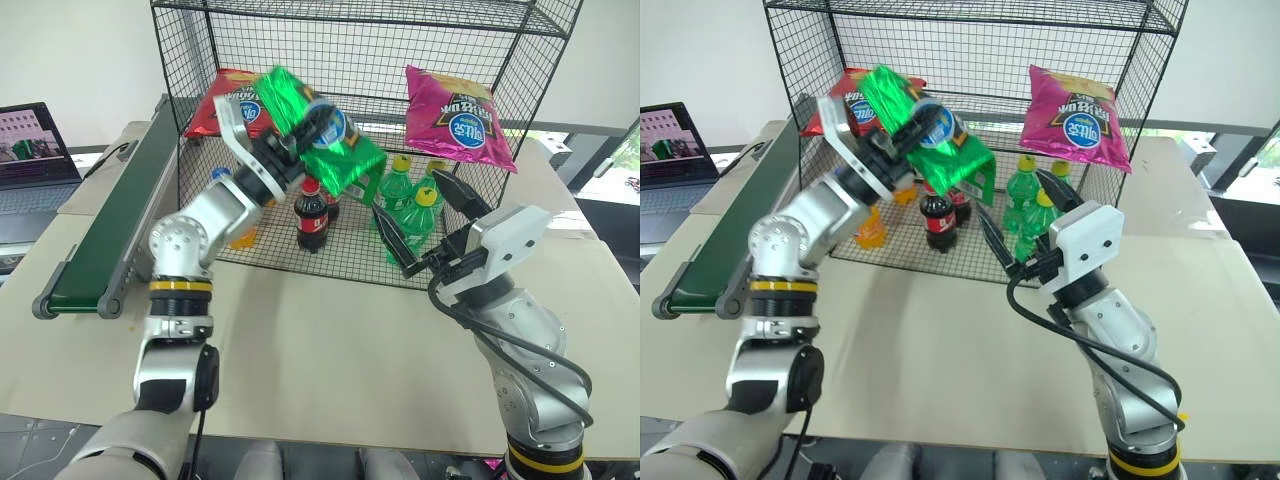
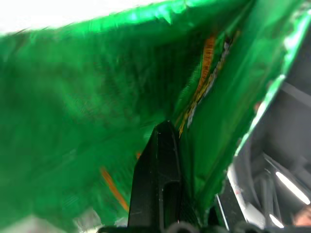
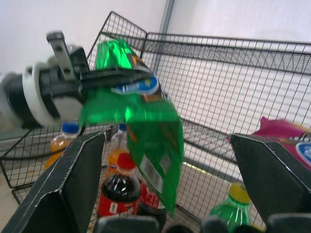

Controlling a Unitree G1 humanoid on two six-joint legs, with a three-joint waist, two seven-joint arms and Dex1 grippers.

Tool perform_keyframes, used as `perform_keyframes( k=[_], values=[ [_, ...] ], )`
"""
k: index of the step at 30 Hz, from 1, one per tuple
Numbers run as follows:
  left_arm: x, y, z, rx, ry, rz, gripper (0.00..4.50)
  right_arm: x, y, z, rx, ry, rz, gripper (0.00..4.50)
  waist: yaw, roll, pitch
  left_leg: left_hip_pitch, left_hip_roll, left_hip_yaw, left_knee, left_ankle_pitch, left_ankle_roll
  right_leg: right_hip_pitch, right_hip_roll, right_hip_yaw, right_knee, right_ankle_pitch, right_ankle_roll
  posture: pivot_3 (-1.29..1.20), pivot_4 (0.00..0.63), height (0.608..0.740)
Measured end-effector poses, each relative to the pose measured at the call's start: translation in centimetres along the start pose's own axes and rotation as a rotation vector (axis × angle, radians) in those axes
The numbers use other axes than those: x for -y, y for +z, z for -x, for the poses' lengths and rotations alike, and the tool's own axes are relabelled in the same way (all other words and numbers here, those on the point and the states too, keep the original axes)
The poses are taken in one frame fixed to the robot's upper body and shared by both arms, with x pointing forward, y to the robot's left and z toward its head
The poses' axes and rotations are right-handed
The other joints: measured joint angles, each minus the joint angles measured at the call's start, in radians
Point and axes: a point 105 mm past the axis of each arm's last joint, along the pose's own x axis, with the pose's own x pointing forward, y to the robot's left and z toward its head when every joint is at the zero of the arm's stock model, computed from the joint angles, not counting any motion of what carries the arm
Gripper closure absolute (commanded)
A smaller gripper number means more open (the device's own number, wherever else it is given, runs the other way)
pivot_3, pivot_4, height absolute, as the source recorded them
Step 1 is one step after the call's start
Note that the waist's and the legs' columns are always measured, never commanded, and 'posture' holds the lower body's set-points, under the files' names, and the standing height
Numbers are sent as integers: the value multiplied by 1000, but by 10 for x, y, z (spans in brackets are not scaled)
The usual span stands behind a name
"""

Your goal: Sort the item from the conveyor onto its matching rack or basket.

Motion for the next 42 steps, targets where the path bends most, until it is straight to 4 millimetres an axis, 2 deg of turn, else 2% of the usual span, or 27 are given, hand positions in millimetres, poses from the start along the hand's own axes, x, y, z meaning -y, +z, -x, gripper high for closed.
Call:
perform_keyframes(
  k=[2, 9, 11, 14, 23, 25, 29, 31, 35, 42],
  values=[
    [2, -1, -1, 2, -5, 3, 4425, 0, 0, 0, -1, 2, -1, 0, 0, 0, 0, 0, 0, 0, 0, 0, 0, 0, 0, 0, 0, 0, 0, 0, 150, 740],
    [62, 21, -23, 50, -192, -36, 4425, -1, 3, -3, 13, 10, 4, 0, 1, 0, 0, 1, -1, 0, 1, 0, 0, 1, 0, 0, 0, 0, 1, 0, 150, 740],
    [71, 26, -29, 57, -225, -43, 4425, 1, 6, -5, 28, 9, 13, 0, 1, 0, 0, 1, -1, 0, 0, 0, 0, 1, 0, 0, 0, 0, 1, 0, 150, 740],
    [74, 29, -36, 57, -250, -65, 4425, 5, 12, -6, 59, -10, 38, 0, 2, 0, 0, 1, -1, 0, 0, 0, 0, 1, 0, 0, 0, 0, 1, 0, 150, 740],
    [48, 24, -43, 52, -224, -94, 4425, 8, 12, -7, 64, -35, 52, 0, 0, 0, 0, 1, -1, -1, 0, 0, 0, 1, 0, 0, 0, 0, 1, 0, 150, 740],
    [34, 18, -38, 48, -181, -63, 4425, 7, 12, -7, 65, -35, 47, 0, 0, 0, 0, 1, -1, -1, 0, 0, 0, 1, 0, 0, 0, 0, 1, 0, 150, 740],
    [-5, 6, -15, 61, -28, 8, 4425, 7, 10, -6, 58, -36, 42, 0, -2, 0, 0, 1, 0, -1, 0, 0, 0, 1, 0, 0, 1, 0, 1, 0, 150, 740],
    [-6, 4, -8, 67, -4, 27, 4425, 7, 10, -5, 55, -35, 41, 0, 0, 0, 0, 0, 0, -1, 1, 0, 0, 1, 0, 0, 1, 0, 1, 0, 150, 740],
    [8, 1, -2, 83, 1, 42, 4425, 6, 9, -6, 55, -32, 40, 0, 3, 0, 0, 1, -1, -1, 1, 0, 0, 2, 0, 0, 1, 0, 1, 0, 150, 740],
    [-16, 14, 9, 203, 203, 132, 4425, 6, 9, -6, 54, -28, 40, 0, 2, 0, 0, 1, -1, -2, 2, 0, 0, 2, 0, 0, 1, 1, 1, 0, 150, 740]
  ],
)
